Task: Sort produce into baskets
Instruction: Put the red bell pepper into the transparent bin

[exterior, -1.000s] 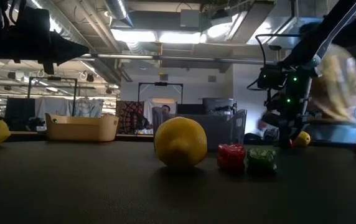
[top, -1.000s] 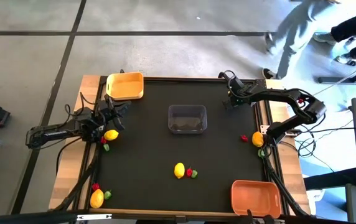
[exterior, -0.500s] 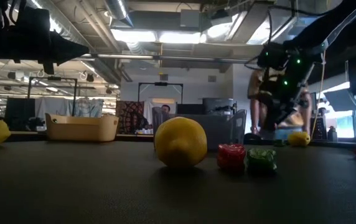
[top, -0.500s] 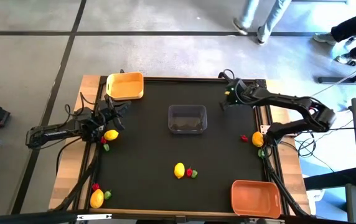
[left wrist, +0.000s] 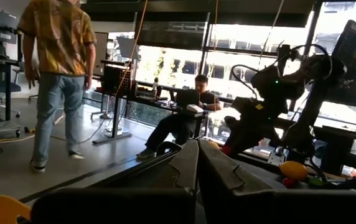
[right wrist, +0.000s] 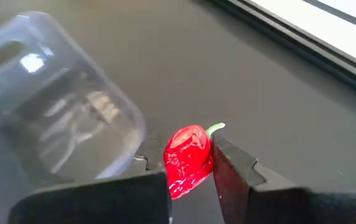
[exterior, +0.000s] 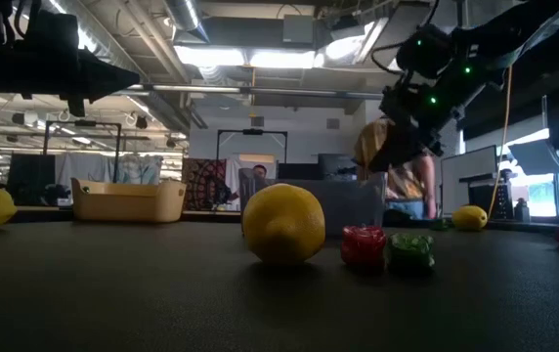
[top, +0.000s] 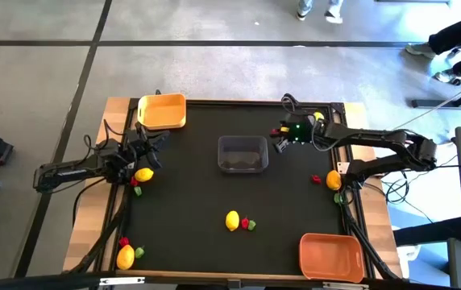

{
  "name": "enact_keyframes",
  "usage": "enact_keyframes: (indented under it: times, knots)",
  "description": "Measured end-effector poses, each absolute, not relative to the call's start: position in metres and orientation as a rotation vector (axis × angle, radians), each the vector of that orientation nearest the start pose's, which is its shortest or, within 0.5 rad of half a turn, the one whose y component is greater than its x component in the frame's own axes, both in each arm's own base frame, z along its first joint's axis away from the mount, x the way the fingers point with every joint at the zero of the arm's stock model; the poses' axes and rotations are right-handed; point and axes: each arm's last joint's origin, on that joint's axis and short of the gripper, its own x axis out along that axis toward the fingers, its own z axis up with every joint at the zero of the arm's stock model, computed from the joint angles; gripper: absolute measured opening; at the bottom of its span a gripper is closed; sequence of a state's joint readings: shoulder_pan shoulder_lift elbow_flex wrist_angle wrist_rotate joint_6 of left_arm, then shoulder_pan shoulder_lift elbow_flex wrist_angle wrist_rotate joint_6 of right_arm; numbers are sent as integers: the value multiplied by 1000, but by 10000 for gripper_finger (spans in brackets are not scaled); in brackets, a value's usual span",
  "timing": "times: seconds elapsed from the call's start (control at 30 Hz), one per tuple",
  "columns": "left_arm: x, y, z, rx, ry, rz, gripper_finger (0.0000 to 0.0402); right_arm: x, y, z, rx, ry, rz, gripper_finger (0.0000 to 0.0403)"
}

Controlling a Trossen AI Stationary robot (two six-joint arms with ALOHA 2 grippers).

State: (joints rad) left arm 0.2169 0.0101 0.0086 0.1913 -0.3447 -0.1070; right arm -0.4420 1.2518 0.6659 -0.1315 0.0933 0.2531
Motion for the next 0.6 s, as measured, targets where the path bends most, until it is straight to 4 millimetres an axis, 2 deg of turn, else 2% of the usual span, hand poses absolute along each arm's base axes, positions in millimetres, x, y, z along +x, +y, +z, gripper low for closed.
enact_keyframes:
  times: [0.4, 0.6]
  knots:
    - [90, 30, 184, -115, -222, 550, 5, 250, -78, 218, 296, 471, -441, 60]
    - [90, 30, 184, -115, -222, 550, 5, 264, -66, 211, 279, 443, -380, 60]
